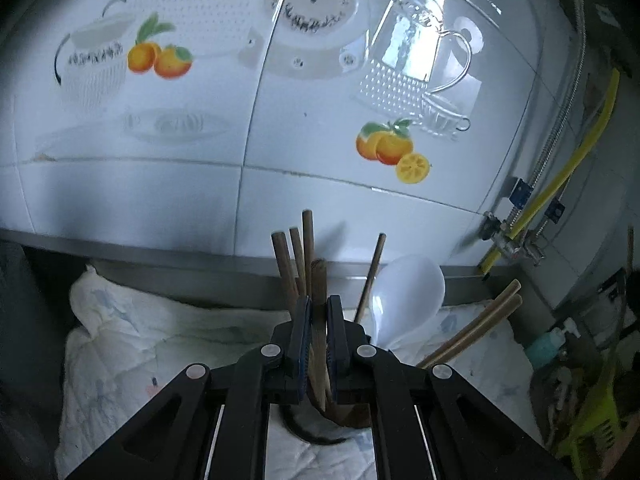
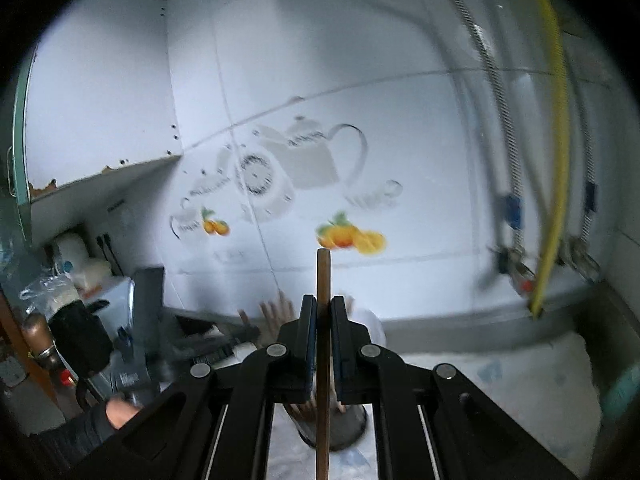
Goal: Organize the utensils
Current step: 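Lower the chopsticks into the pot and open both tools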
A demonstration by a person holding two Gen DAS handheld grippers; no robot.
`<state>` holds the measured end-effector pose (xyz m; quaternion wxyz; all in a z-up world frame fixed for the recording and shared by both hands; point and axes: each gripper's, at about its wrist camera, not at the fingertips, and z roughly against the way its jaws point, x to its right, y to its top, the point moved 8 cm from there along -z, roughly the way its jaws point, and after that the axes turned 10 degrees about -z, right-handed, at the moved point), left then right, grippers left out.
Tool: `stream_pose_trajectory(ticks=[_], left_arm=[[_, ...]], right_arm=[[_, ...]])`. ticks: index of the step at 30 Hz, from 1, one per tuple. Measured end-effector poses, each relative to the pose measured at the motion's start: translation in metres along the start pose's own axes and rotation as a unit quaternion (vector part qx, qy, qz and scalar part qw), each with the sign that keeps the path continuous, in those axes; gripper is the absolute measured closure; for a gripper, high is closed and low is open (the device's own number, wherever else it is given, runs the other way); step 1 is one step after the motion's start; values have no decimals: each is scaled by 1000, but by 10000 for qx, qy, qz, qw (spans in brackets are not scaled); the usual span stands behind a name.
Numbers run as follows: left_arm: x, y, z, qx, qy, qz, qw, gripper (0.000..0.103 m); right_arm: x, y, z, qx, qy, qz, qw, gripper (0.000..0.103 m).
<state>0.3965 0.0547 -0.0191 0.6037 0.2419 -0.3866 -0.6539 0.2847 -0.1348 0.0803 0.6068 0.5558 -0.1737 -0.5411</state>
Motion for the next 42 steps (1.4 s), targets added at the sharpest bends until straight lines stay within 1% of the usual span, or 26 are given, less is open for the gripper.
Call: stream_pose_trajectory(ticks=[5, 8, 12, 18, 20, 22, 28, 31, 33, 35, 40, 42], left_arm=[[-5, -6, 1, -106, -60, 124, 9998, 94], [-9, -8, 4, -120, -65, 178, 9997, 94], [-14, -11, 9, -104, -150, 280, 9994, 94], [-21, -10, 23, -5, -227, 407, 9989, 94], [-23, -10, 28, 23, -244, 418, 9988, 94], [-25, -11, 33, 38, -217, 411, 9989, 94], [-35, -21, 47, 55, -174, 519, 9985, 94], [-38, -25, 50, 38, -126, 540, 9985, 94], [-40, -29, 51, 11, -105, 565, 9983, 94], [-42, -31, 51, -4, -101, 606, 9981, 94], [-45, -35, 51, -22, -76, 677, 9977, 94], [-45, -35, 51, -26, -77, 693, 9976, 94]], right_arm=[[-19, 5, -31, 30, 339, 84, 9994, 94], [-26, 6, -48, 74, 473, 81, 9988, 94], [-34, 12, -60, 352, 503, 108, 9981, 94], [-46, 14, -81, 760, 280, 472, 9956, 94], [-46, 13, -87, 823, 234, 555, 9948, 94], [-45, 10, -94, 924, 80, 702, 9932, 94], [-30, -5, -117, 799, -83, 666, 9945, 94], [-25, -11, -124, 782, -196, 728, 9941, 94], [-24, -15, -126, 749, -195, 732, 9943, 94], [-24, -14, -128, 737, -180, 752, 9943, 94], [-27, 0, -122, 965, -86, 630, 9933, 94], [-29, 2, -124, 985, -70, 639, 9931, 94]])
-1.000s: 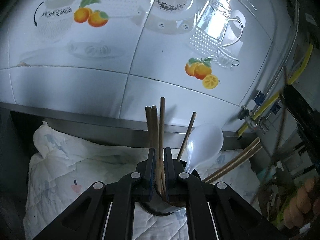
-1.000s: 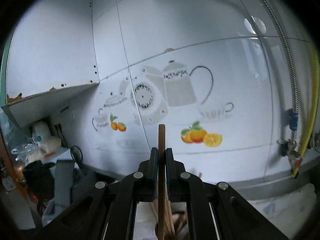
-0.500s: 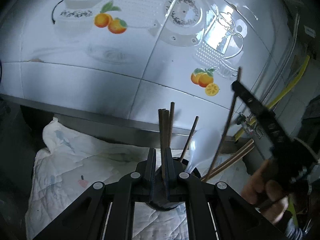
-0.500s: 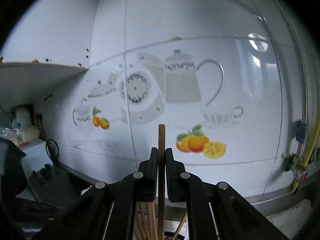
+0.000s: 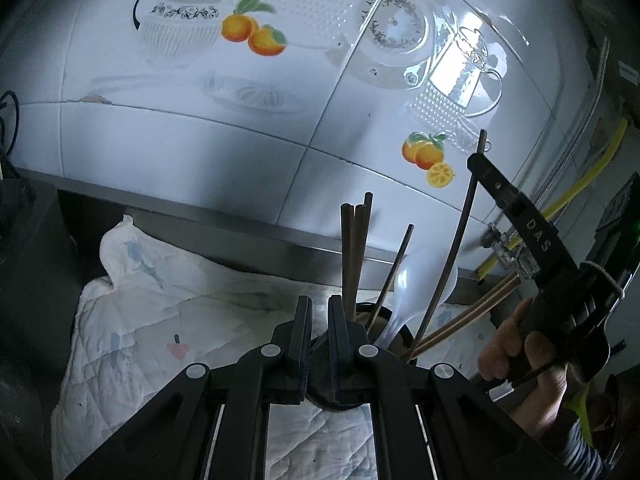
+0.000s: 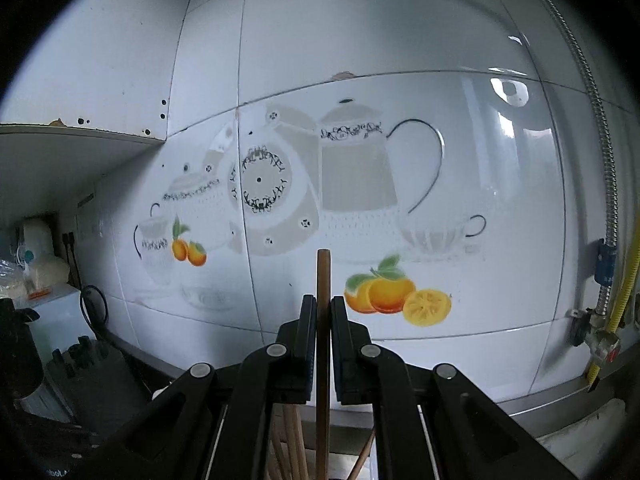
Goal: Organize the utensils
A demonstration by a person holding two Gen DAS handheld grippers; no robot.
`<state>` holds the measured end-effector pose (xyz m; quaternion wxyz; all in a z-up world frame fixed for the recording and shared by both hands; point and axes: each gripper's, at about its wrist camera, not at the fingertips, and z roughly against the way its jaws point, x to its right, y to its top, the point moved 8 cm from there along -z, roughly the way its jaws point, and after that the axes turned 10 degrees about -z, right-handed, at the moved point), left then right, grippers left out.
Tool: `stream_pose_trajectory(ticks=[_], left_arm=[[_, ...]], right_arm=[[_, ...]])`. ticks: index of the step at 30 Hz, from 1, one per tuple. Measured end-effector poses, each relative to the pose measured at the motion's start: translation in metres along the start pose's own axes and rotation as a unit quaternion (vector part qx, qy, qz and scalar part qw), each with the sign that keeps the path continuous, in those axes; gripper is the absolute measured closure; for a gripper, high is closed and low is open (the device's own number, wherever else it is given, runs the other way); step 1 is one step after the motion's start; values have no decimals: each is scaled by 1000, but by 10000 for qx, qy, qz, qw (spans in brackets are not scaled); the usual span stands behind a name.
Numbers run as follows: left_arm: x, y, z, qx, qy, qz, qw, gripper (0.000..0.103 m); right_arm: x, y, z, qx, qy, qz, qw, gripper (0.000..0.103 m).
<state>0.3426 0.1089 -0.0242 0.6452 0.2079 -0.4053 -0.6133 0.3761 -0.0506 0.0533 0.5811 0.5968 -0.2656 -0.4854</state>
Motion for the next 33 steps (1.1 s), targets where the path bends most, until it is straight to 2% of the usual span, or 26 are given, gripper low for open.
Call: stream_pose_trajectory(ticks=[6, 7, 13, 23, 25, 27, 33], left_arm=[[-2, -1, -1, -38, 72, -9, 10000, 94], [-2, -1, -2, -48, 73, -6, 10000, 94], [0, -7, -9, -162, 90, 28, 9998, 94], [4, -9, -9, -186, 86, 2, 9998, 94], [4, -10, -9, -204, 98, 8, 9997, 94], [6, -11, -9, -236, 82, -14, 9997, 94], [11, -16, -6, -324, 174, -177, 9992, 94]], right_arm=[[7, -22, -8, -265, -111, 0, 9996, 94], [6, -23, -5, -203, -170, 105, 9996, 94], [5, -25, -3, -318, -190, 352, 9987, 94], [10, -26, 4, -486, -181, 307, 9982, 93], [11, -26, 5, -517, -184, 335, 9979, 87], [12, -26, 7, -524, -217, 363, 9977, 69], [5, -20, 29, -522, -216, 523, 9970, 65]])
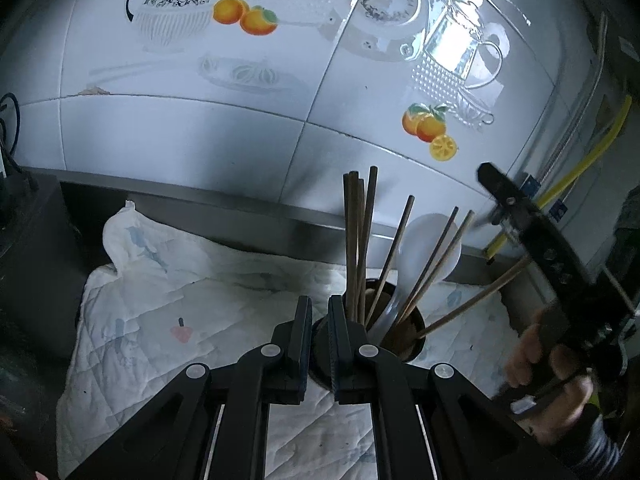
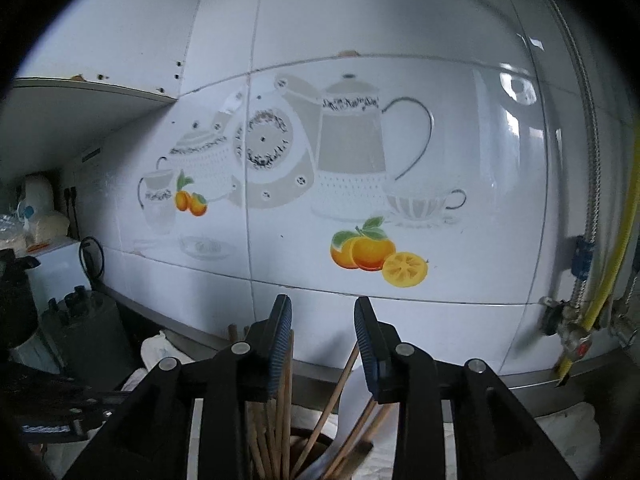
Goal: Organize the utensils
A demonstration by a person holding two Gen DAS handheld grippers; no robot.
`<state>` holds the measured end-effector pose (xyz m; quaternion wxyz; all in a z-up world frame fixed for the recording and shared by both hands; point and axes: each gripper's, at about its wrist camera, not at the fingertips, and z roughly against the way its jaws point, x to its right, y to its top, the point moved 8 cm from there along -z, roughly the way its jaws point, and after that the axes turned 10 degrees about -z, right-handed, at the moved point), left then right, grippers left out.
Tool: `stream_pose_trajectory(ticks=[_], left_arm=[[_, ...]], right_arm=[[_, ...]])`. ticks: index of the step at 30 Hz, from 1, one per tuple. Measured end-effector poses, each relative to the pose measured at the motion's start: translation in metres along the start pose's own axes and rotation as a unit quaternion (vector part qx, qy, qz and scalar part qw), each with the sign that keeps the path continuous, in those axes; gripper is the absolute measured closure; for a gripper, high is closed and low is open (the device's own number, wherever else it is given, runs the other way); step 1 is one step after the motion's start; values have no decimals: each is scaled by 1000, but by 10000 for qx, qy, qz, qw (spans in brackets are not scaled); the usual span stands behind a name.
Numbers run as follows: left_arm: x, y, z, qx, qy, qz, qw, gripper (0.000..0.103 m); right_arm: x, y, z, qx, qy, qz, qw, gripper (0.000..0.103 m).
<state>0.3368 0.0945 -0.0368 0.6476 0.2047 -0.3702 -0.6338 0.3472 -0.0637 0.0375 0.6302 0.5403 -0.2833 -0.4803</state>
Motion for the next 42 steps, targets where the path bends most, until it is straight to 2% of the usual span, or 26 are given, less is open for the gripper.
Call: stream_pose_trajectory(ticks=[3, 8, 9, 10, 12, 17, 21, 26, 28, 33, 36, 42], left_arm=[[2, -4, 3, -22, 32, -40, 10000, 94], [8, -14, 13, -50, 219, -136, 9997, 92], [10, -17, 16, -58, 257, -150, 9995, 84], [11, -19, 18, -60, 290, -161, 9994, 66], [15, -24, 27, 26, 465, -203, 9987, 43], [31, -34, 45, 107, 600, -411, 9973, 40], [44, -46, 62, 150, 754, -542, 9956, 33], [60, -62, 80, 155, 902, -671, 9935, 26], [63, -66, 85, 154, 960, -702, 9928, 19], [71, -80, 105, 227, 998, -729, 9921, 13], [74, -85, 116, 269, 1084, -768, 9908, 4], [81, -94, 142, 454, 1293, -932, 9862, 3]], right_arm=[[-4, -1, 18, -84, 26, 41, 10000, 54], [-5, -10, 48, -271, 45, -50, 9996, 49], [-4, -12, 55, -303, 5, -89, 9995, 44], [-3, -16, 63, -368, -4, -136, 9992, 42], [-1, -22, 75, -423, -54, -203, 9989, 39], [7, -43, 102, -712, -195, -385, 9965, 35], [14, -57, 124, -887, -328, -486, 9943, 29], [17, -72, 146, -1130, -426, -510, 9914, 26], [17, -78, 156, -1229, -506, -467, 9900, 24], [15, -91, 173, -1439, -518, -469, 9871, 22], [14, -97, 180, -1538, -524, -524, 9853, 21], [14, -104, 195, -1626, -543, -654, 9830, 21]])
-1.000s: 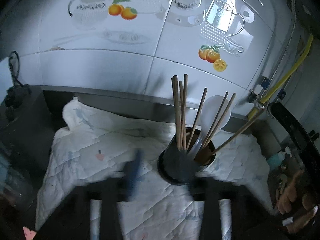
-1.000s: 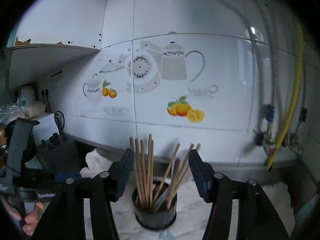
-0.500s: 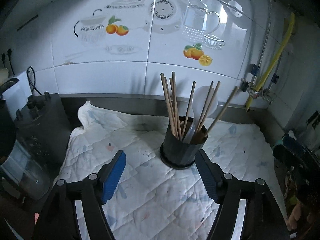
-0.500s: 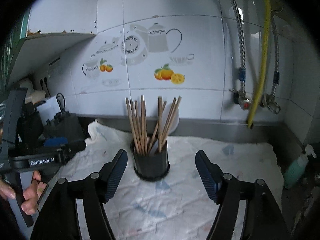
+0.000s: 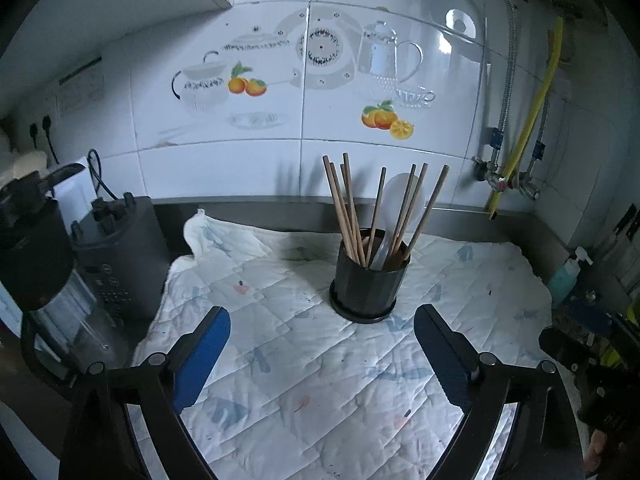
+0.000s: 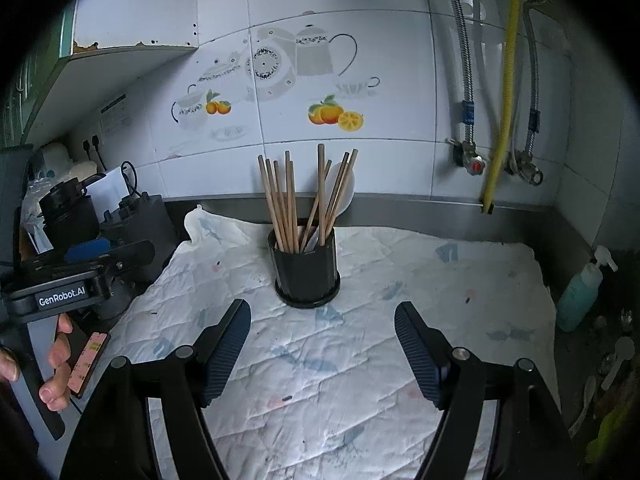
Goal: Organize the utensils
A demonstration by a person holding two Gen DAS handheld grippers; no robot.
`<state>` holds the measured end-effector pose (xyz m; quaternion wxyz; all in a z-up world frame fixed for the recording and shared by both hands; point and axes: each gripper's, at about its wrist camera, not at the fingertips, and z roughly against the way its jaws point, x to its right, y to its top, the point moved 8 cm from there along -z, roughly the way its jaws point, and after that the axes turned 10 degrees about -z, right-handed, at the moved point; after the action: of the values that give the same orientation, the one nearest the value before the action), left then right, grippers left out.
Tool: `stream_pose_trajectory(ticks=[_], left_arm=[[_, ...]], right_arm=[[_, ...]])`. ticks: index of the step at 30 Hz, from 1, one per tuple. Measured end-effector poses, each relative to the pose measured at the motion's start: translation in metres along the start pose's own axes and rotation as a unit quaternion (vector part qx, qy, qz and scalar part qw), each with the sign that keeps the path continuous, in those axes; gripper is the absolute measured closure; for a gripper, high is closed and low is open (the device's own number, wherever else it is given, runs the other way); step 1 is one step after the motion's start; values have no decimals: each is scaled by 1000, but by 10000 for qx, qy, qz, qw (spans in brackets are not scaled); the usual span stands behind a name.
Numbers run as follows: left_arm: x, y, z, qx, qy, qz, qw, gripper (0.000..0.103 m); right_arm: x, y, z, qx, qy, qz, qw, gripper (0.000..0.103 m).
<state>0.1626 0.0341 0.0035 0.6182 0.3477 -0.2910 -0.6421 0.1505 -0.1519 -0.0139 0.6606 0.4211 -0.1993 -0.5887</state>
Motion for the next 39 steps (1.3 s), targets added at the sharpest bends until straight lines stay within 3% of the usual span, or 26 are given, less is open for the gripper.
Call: stream_pose_trajectory(ticks=[12, 28, 39], left_arm=[[3, -17, 38, 106, 154, -133, 9997, 0], [-4, -32, 55, 16, 257, -134, 9996, 0], [-3, -37, 57, -34, 299, -143, 9994, 0]], right_arm=[[9, -9, 15, -87, -55, -221, 9997, 19], [9, -9, 27, -7, -67, -205, 9998, 16], [17, -7, 28, 29, -91, -306, 9995, 3]])
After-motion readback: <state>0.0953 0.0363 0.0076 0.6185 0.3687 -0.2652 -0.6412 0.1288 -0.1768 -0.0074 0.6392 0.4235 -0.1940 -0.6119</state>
